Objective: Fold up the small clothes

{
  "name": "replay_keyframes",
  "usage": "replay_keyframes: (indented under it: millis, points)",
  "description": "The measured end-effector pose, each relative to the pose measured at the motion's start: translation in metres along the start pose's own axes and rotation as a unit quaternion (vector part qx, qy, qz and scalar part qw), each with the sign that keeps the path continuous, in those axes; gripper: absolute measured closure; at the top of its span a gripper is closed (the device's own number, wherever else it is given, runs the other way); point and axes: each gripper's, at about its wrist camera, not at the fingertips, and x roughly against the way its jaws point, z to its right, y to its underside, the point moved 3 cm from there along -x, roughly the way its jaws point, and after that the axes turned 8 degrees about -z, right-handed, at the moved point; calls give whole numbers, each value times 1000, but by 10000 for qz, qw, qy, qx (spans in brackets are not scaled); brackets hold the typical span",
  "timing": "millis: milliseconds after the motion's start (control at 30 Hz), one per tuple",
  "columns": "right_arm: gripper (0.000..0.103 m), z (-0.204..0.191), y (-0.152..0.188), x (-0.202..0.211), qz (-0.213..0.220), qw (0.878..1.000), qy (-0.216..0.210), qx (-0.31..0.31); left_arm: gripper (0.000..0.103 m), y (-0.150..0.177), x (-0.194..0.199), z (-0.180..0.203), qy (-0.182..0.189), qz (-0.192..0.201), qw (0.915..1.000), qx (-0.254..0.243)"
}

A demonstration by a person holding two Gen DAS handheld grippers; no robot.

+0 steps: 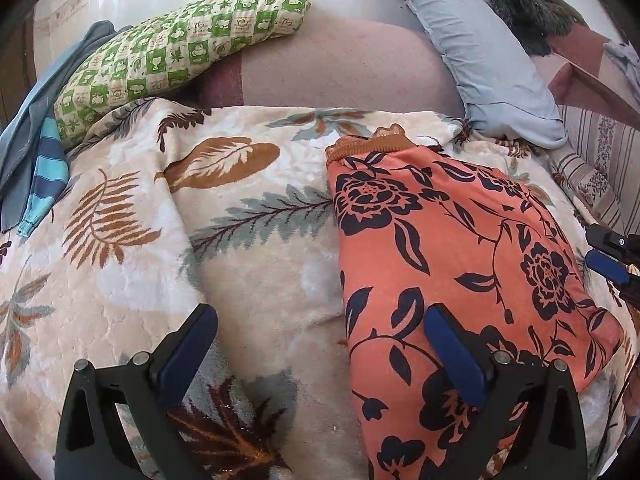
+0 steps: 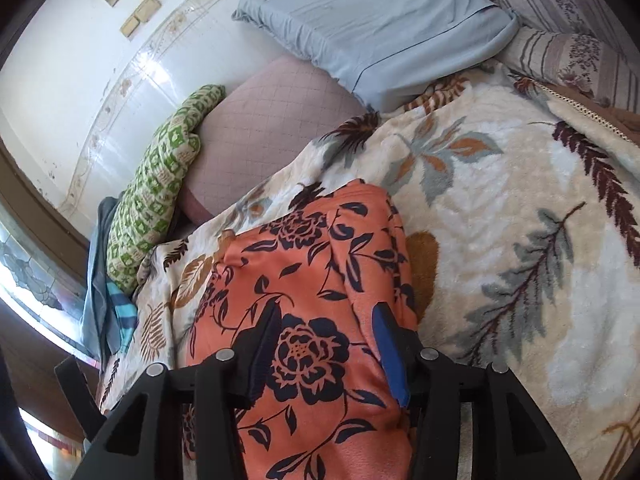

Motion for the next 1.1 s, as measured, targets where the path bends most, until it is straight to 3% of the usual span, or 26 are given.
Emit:
replay_keyframes:
  millis: [200, 1100]
  points:
    - [52, 17, -4, -1, -60, 9993, -69, -358, 0, 1, -2, 0, -4, -3, 10000, -1]
    - [48, 21, -2, -6, -209, 9991, 57, -361, 0, 2, -2, 1, -26, 0, 10000, -10]
